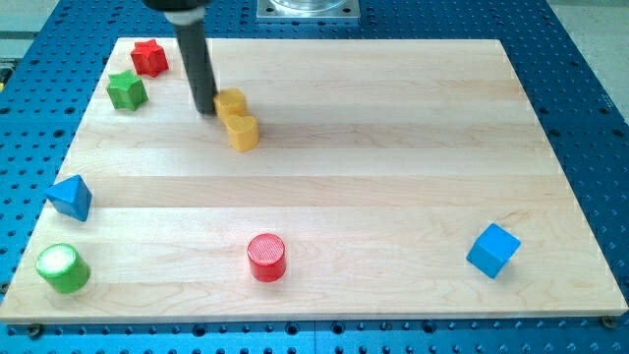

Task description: Slide the green star to the left of the heart

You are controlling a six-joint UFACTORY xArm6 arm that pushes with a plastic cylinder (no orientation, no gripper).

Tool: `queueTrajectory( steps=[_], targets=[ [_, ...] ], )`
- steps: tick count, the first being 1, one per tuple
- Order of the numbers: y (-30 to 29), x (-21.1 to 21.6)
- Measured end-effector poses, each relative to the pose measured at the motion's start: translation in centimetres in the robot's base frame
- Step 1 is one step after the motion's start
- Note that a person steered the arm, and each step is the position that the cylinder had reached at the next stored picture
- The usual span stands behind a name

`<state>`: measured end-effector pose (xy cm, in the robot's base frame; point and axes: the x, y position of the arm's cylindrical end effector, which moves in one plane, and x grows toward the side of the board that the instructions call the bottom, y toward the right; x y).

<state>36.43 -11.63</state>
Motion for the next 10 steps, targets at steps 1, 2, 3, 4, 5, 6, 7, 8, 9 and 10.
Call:
queueTrajectory(
  steps=[1, 2, 3, 4, 5, 6, 7, 8, 9, 10],
  targets=[
    [-1.7, -3.3],
    [-3.7, -5.1],
    [-9.9, 2.3],
    [-12.3, 3.1],
    [-13.6, 3.2],
    [-16.2, 1.0],
    [-17.5, -2.2],
    [-17.2, -5.5],
    [-16.1, -7.7],
    [-12.1, -1.8]
  ],
)
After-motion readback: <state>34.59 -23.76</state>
